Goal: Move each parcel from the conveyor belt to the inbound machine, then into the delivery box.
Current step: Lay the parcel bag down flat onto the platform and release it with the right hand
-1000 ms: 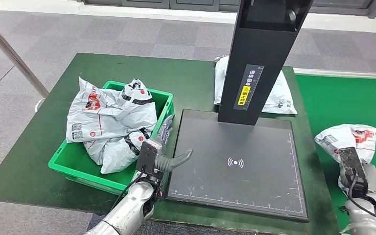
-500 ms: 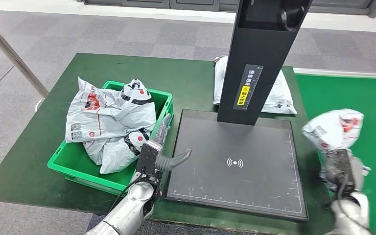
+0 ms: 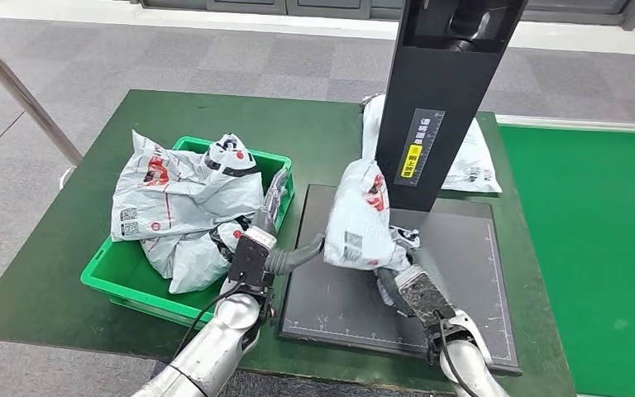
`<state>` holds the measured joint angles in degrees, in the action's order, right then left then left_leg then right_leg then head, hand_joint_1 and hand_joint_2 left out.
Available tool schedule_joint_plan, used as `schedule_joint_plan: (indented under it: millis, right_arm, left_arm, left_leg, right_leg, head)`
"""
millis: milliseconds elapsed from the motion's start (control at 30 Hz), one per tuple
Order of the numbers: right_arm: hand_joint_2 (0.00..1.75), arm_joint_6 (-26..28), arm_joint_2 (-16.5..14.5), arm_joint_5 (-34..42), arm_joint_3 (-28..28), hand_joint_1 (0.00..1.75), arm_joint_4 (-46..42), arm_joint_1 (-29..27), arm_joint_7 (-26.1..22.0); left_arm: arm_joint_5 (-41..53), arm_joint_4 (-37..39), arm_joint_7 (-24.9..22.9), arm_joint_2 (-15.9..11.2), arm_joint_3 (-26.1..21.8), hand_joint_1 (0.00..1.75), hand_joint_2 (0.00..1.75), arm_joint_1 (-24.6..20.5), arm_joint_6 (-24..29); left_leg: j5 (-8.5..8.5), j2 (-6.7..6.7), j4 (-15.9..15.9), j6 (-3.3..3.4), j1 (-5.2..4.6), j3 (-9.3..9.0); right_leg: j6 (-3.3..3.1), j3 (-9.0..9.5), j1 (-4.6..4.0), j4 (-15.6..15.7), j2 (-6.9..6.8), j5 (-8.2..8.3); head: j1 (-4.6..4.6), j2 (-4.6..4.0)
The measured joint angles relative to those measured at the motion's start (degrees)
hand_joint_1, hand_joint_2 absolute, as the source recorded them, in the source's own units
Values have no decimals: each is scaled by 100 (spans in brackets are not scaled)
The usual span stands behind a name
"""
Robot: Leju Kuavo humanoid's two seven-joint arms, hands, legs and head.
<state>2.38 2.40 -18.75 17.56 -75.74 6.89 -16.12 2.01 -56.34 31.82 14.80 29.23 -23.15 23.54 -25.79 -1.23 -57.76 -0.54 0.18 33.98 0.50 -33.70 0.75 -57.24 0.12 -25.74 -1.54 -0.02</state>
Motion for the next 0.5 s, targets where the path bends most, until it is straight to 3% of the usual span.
schedule_joint_plan:
  millis: [100,133,233,267,500]
  right_arm:
    - [175,-114,28,-22,135,175,64,31,-29]
    - [175,-131,38,-48,170,163,83,37,-29]
    - [175,-163,57,-130,251,32,131,41,15]
    - [175,-169,67,-182,274,0,144,42,59]
    - [175,-79,180,-824,379,0,334,32,705]
  left_arm:
    - [17,-101,4,-3,-7,0,175,9,0]
    - [24,-121,13,-3,-9,0,175,10,0]
    - [35,-163,38,-6,-13,0,175,13,2]
    - [36,-175,49,-8,-15,0,175,16,6]
    - [98,-412,107,-46,-34,0,175,128,121]
  left_leg:
    - [-1,1,0,1,-1,0]
    - [-2,2,0,1,-2,0]
    - [-3,1,0,2,-2,0]
    - [-3,1,0,2,-2,0]
    - [-2,2,0,2,-1,0]
  right_leg:
    - [0,0,2,1,3,0]
    - [0,-1,2,1,3,0]
    - [1,-2,2,2,2,-1]
    - [1,-2,2,1,2,-1]
    - [1,-3,1,1,3,-2]
  head:
    - [0,-1]
    - [-1,-1]
    - [-1,0]
    - [-1,0]
    - [0,0]
